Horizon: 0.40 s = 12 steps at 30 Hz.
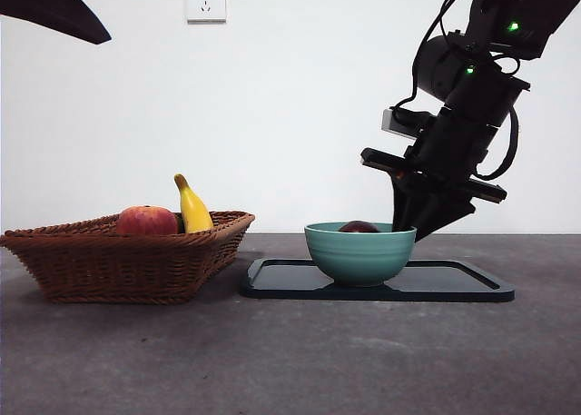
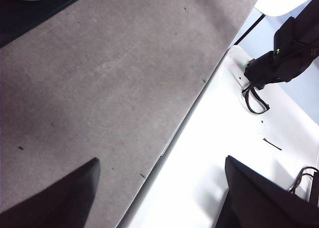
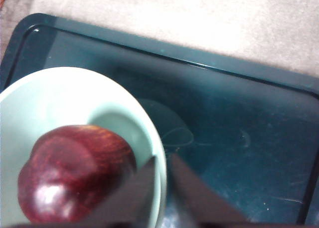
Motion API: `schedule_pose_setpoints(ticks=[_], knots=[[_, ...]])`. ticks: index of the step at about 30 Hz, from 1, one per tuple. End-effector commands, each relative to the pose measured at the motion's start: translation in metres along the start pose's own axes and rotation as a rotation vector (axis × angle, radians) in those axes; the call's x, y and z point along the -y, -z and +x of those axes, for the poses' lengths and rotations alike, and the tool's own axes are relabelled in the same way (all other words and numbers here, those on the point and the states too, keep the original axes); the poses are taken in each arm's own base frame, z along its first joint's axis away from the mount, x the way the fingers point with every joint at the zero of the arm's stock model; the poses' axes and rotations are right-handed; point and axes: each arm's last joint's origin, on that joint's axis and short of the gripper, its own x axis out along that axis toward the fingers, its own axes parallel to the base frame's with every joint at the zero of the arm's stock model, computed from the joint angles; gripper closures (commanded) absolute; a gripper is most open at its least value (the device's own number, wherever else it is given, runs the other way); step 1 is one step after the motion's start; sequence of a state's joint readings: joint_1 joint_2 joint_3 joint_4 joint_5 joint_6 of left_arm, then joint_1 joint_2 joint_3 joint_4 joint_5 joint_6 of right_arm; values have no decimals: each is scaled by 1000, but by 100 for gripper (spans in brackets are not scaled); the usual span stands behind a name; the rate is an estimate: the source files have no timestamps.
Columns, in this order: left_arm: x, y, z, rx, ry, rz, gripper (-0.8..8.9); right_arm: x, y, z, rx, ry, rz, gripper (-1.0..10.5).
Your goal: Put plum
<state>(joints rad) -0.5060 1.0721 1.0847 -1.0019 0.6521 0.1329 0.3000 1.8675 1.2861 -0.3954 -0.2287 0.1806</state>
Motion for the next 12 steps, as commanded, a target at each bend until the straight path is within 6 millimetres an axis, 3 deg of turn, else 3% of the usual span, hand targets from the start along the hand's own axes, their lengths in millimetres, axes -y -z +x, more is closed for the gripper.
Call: schedule_pose_setpoints(ticks=[1, 7, 12], knots=[[1, -3, 0, 5, 6, 21, 411, -2, -5, 3, 9, -2, -2, 764], [1, -3, 0, 5, 6, 21, 411, -4, -10, -14, 49, 1, -1, 764], [1, -3, 0, 6, 5, 22, 411, -14, -17, -55, 133, -1, -24, 764]])
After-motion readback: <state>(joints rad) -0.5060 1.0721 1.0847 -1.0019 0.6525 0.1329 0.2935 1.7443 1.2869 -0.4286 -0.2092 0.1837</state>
